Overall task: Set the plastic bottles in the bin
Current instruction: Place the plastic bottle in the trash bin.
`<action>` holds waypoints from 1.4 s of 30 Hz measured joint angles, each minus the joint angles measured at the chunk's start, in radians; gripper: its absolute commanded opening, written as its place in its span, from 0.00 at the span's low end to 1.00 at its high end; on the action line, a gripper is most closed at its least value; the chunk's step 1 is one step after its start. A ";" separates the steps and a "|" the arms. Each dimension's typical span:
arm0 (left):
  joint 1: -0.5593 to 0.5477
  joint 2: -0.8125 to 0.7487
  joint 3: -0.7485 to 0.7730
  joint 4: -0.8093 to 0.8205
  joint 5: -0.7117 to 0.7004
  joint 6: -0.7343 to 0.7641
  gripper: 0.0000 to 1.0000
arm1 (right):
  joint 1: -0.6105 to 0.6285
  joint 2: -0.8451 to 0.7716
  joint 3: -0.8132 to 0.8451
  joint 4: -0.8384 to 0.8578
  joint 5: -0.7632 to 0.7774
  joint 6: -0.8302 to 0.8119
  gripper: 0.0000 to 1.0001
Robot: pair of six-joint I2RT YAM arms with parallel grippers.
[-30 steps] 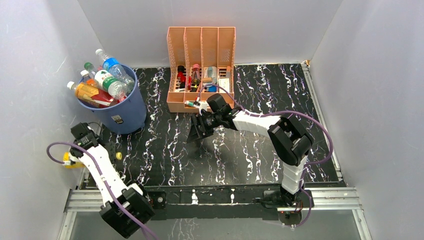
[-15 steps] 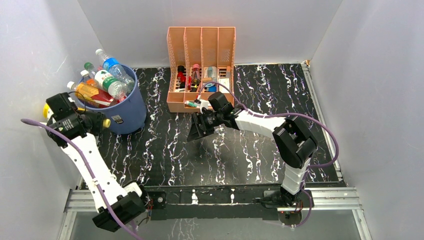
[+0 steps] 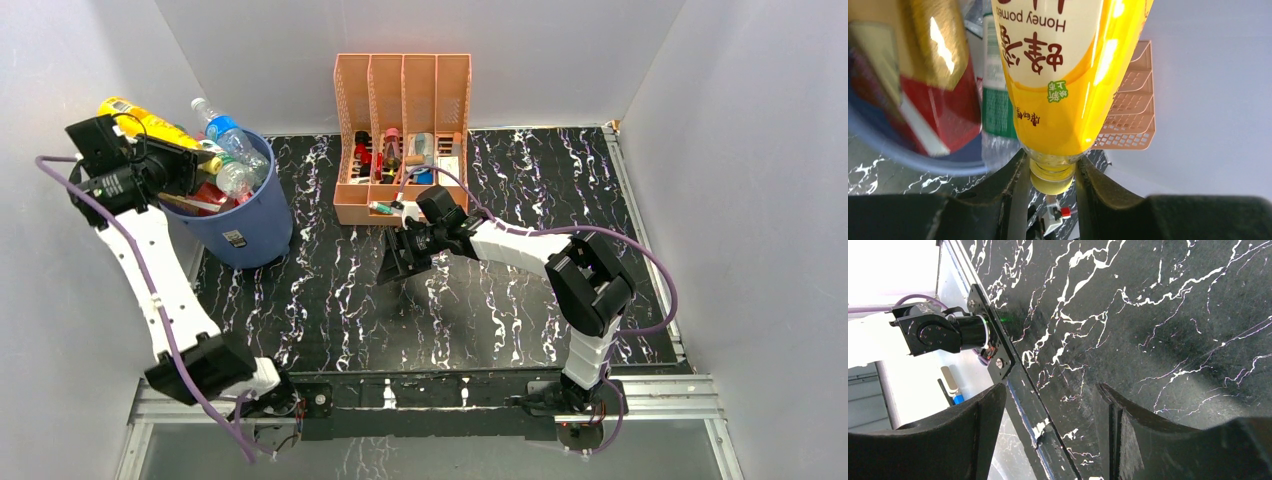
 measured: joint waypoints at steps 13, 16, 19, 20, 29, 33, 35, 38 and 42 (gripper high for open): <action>-0.003 0.125 -0.046 0.133 0.150 0.054 0.00 | 0.000 0.001 0.000 -0.014 0.007 -0.002 0.74; -0.002 0.120 -0.061 0.148 0.164 0.055 0.00 | 0.000 0.001 0.000 -0.014 0.007 -0.002 0.74; 0.004 0.111 -0.068 0.148 0.166 0.054 0.00 | 0.000 0.001 0.000 -0.014 0.007 -0.002 0.74; 0.008 0.106 -0.073 0.147 0.166 0.053 0.00 | 0.000 0.001 0.000 -0.014 0.007 -0.002 0.74; 0.052 0.061 -0.097 0.135 0.170 -0.002 0.00 | 0.000 0.001 0.000 -0.020 0.008 -0.002 0.74; 0.068 0.034 -0.121 0.134 0.185 -0.035 0.00 | 0.000 0.001 0.000 -0.026 0.009 -0.002 0.74; 0.070 0.027 -0.133 0.139 0.197 -0.047 0.00 | 0.000 0.001 0.000 -0.030 0.011 -0.002 0.74; 0.071 0.025 -0.155 0.158 0.221 -0.063 0.00 | 0.000 0.000 0.000 -0.038 0.015 -0.002 0.74; 0.071 0.025 -0.200 0.187 0.259 -0.079 0.03 | 0.000 0.000 0.000 -0.048 0.022 -0.002 0.74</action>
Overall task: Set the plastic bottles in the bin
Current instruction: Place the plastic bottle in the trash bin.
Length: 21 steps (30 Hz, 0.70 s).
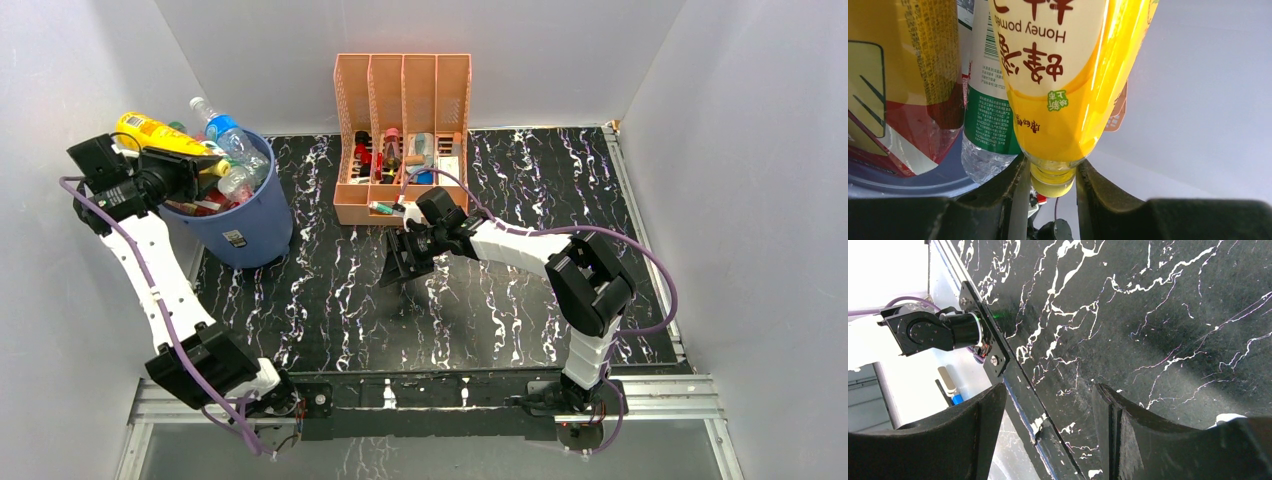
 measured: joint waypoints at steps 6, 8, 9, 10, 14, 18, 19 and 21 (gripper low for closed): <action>0.011 -0.005 -0.028 0.043 0.042 -0.017 0.19 | 0.000 -0.005 -0.001 0.000 0.004 0.000 0.74; 0.013 -0.005 -0.028 0.046 0.045 -0.017 0.20 | 0.000 -0.007 -0.003 0.000 0.004 0.000 0.74; 0.016 -0.007 -0.028 0.046 0.046 -0.017 0.20 | 0.000 -0.009 -0.007 0.002 0.004 0.000 0.74; 0.018 -0.009 -0.028 0.046 0.047 -0.017 0.20 | 0.000 -0.011 -0.011 0.001 0.004 0.000 0.74; 0.026 -0.022 -0.047 0.050 0.051 -0.016 0.22 | 0.000 -0.012 -0.016 0.000 0.004 0.000 0.74; 0.039 -0.039 -0.072 0.062 0.060 -0.014 0.28 | 0.000 -0.014 -0.025 0.004 0.004 0.001 0.74; 0.041 -0.040 -0.074 0.061 0.062 -0.013 0.29 | 0.000 -0.014 -0.028 0.003 0.004 0.001 0.74; 0.045 -0.042 -0.077 0.064 0.067 -0.010 0.33 | 0.000 -0.014 -0.033 0.002 0.004 0.001 0.74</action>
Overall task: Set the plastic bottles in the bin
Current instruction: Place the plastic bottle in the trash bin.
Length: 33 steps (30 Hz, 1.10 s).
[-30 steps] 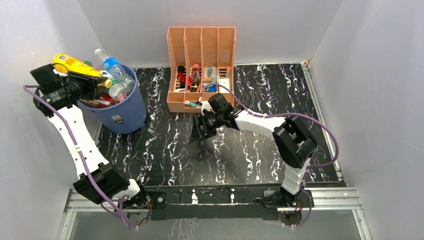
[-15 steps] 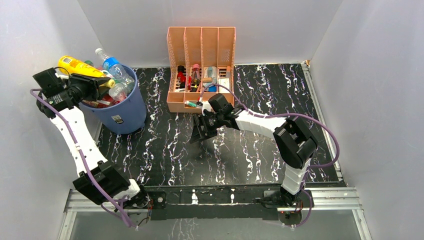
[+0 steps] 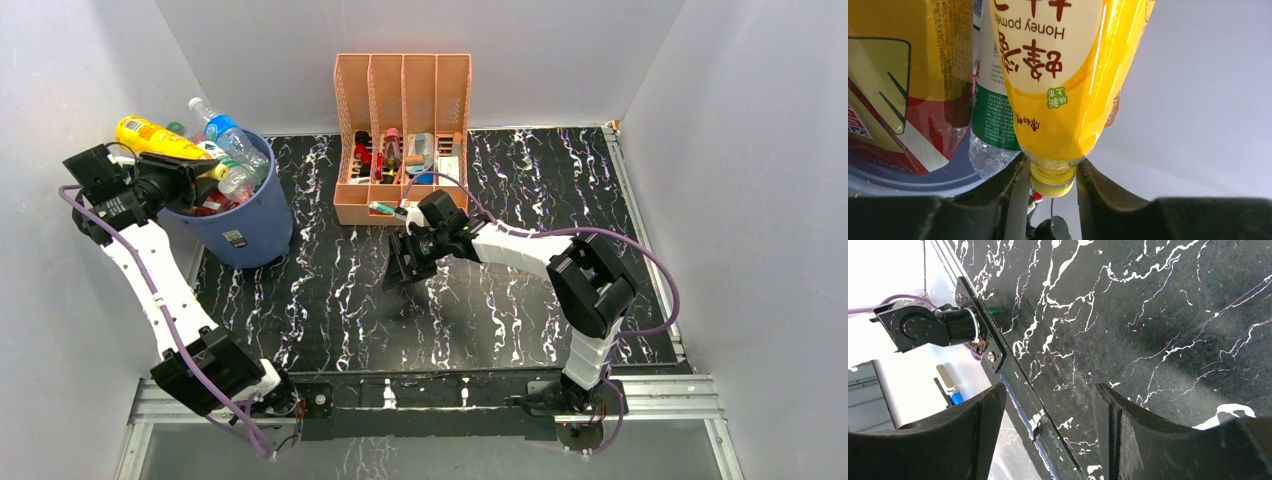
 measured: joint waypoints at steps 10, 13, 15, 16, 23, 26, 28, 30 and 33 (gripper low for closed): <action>0.017 -0.010 -0.060 0.079 0.095 0.016 0.55 | 0.000 0.000 0.000 0.001 0.000 0.001 0.74; 0.020 -0.020 -0.073 0.103 0.116 0.019 0.57 | 0.001 0.000 0.000 0.002 0.000 0.003 0.74; 0.020 -0.029 -0.082 0.114 0.128 0.019 0.58 | 0.001 0.000 0.000 0.002 0.000 0.004 0.74; 0.020 -0.032 -0.082 0.119 0.135 0.019 0.59 | 0.001 0.000 0.000 0.002 0.000 0.005 0.74; 0.019 -0.040 -0.082 0.139 0.159 0.023 0.71 | 0.003 0.000 0.000 0.002 0.000 0.011 0.74; 0.019 -0.040 -0.081 0.139 0.160 0.029 0.77 | 0.003 0.000 0.000 0.002 0.000 0.012 0.74; 0.020 -0.040 -0.079 0.138 0.163 0.031 0.97 | 0.003 0.000 0.000 0.002 -0.001 0.012 0.74; 0.019 -0.040 -0.073 0.138 0.163 0.036 0.98 | 0.003 0.000 0.000 0.002 -0.001 0.014 0.74; 0.020 -0.042 -0.064 0.130 0.162 0.053 0.98 | 0.003 0.000 0.000 0.002 -0.001 0.016 0.74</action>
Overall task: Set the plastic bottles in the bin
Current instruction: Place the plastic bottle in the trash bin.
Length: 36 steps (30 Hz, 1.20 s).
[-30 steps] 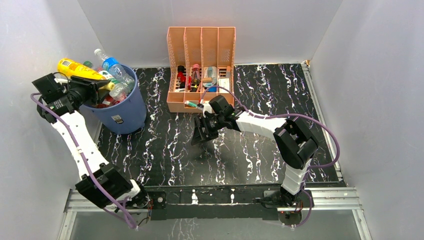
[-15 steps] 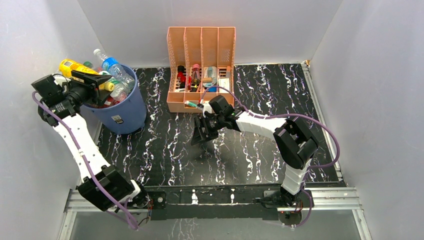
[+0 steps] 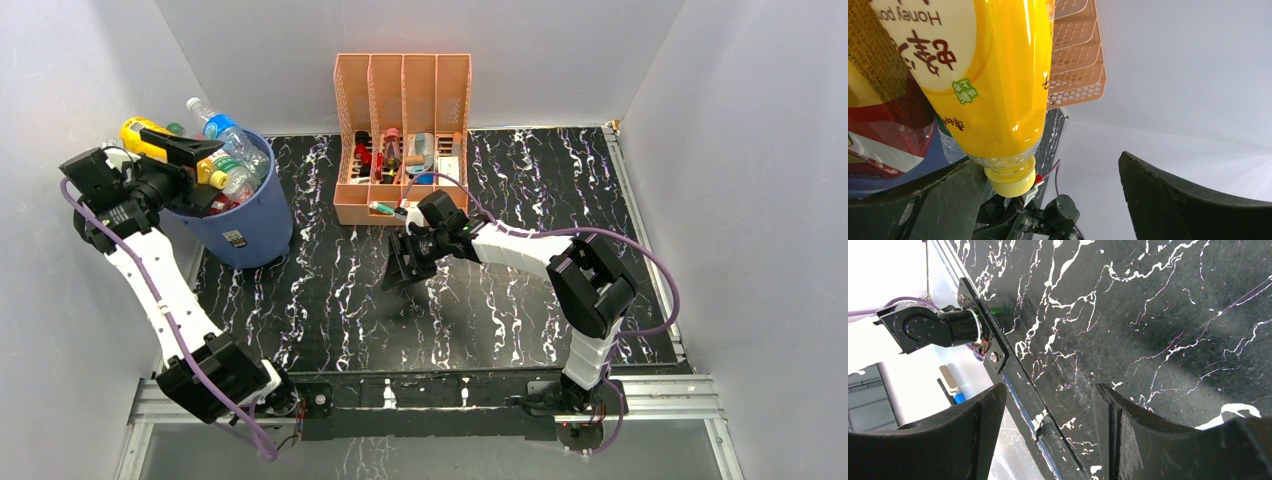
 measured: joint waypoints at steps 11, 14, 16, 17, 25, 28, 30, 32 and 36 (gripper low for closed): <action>0.000 -0.050 -0.008 -0.031 -0.026 0.039 0.98 | 0.004 0.000 0.000 0.000 0.000 0.000 0.74; 0.000 -0.074 -0.019 -0.050 -0.042 0.060 0.98 | 0.006 0.000 0.000 0.001 -0.003 0.004 0.73; 0.000 -0.089 -0.034 -0.055 -0.050 0.074 0.98 | 0.008 0.000 0.002 0.006 -0.006 0.011 0.73; 0.000 -0.095 -0.045 -0.057 -0.052 0.080 0.98 | 0.011 0.001 0.010 0.007 -0.010 0.018 0.72; 0.031 -0.090 -0.094 -0.074 -0.055 0.119 0.98 | 0.119 0.140 0.347 0.069 -0.086 0.073 0.54; 0.044 -0.083 -0.094 -0.070 -0.051 0.130 0.98 | 0.164 0.205 0.487 0.135 -0.128 0.119 0.50; 0.046 -0.079 -0.094 -0.066 -0.048 0.139 0.98 | 0.187 0.238 0.552 0.188 -0.154 0.163 0.50; 0.048 -0.078 -0.094 -0.059 -0.039 0.146 0.98 | 0.196 0.270 0.609 0.249 -0.182 0.210 0.50; 0.054 -0.078 -0.094 -0.036 -0.010 0.163 0.98 | 0.188 0.343 0.684 0.430 -0.229 0.352 0.50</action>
